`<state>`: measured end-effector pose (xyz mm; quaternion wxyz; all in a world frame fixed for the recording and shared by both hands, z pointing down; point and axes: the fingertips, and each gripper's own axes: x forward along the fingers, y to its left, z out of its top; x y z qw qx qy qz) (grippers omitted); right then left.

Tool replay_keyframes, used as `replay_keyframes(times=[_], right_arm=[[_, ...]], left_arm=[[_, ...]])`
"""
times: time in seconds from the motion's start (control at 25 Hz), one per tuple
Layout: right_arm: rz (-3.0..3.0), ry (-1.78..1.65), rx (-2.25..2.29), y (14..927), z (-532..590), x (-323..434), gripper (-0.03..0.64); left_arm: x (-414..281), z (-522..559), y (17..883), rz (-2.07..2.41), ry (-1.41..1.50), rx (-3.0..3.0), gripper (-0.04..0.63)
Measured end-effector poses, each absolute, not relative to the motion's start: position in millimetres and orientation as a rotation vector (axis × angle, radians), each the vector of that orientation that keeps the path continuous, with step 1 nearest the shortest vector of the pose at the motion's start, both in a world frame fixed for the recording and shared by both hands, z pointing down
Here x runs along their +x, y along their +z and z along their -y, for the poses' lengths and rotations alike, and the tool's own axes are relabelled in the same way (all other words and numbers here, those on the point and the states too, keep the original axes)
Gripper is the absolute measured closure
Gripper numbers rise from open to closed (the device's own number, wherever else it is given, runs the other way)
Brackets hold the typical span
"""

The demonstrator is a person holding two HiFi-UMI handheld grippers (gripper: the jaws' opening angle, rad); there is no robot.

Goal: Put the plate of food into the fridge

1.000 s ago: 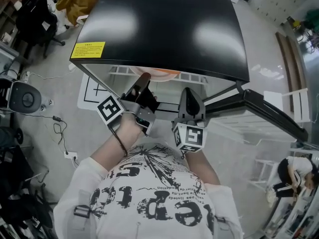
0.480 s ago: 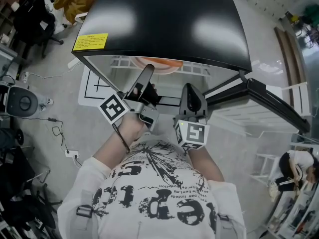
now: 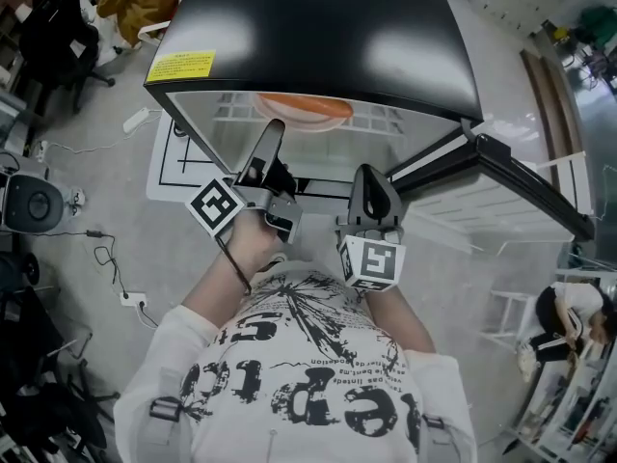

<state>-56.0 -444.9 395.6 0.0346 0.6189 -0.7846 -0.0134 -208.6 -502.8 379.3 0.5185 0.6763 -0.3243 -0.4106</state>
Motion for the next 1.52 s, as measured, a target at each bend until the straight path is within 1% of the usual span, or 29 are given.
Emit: replay_keyframes(times=[0.08, 0.12, 0.16, 0.28, 0.4, 0.56, 0.64, 0.92, 1.24, 1.52], right_arm=[[2.411, -0.047, 1.905, 394.0, 442.8, -56.2, 0.616], [2.413, -0.048, 1.906, 392.9, 441.9, -56.7, 0.616], [2.418, -0.048, 1.907, 391.5, 440.9, -57.7, 0.615], [2.44, -0.055, 1.907, 387.6, 437.7, -62.1, 0.615], [2.45, -0.053, 1.909, 386.6, 435.6, -64.4, 0.615], [2.459, -0.039, 1.902, 388.1, 433.4, -68.8, 0.615], [2.463, -0.037, 1.896, 388.0, 432.6, -71.9, 0.615], [2.481, -0.065, 1.898, 378.5, 429.7, -80.0, 0.615], [2.5, -0.074, 1.864, 375.9, 427.3, -94.6, 0.615], [2.5, -0.057, 1.851, 384.5, 432.1, -115.6, 0.616]], left_arm=[[-210.0, 494.4, 377.5, 0.752, -0.993, 1.631, 0.175], [-210.9, 490.3, 376.0, 0.755, -0.986, 1.653, 0.246], [-212.2, 486.9, 375.3, 0.772, -0.968, 1.684, 0.299], [-220.2, 481.2, 376.1, 0.864, -0.906, 1.762, 0.412], [-227.8, 477.8, 383.4, 0.949, -0.842, 1.8, 0.583], [-226.9, 468.2, 384.8, 0.919, -0.855, 1.786, 0.589], [-226.6, 462.5, 380.6, 0.959, -0.812, 1.889, 0.589], [-215.8, 442.9, 347.7, 1.274, -0.431, 2.516, 0.588], [-208.1, 428.9, 358.8, 1.419, -0.093, 2.755, 0.588], [-219.6, 432.9, 352.9, 1.488, -0.065, 2.859, 0.589]])
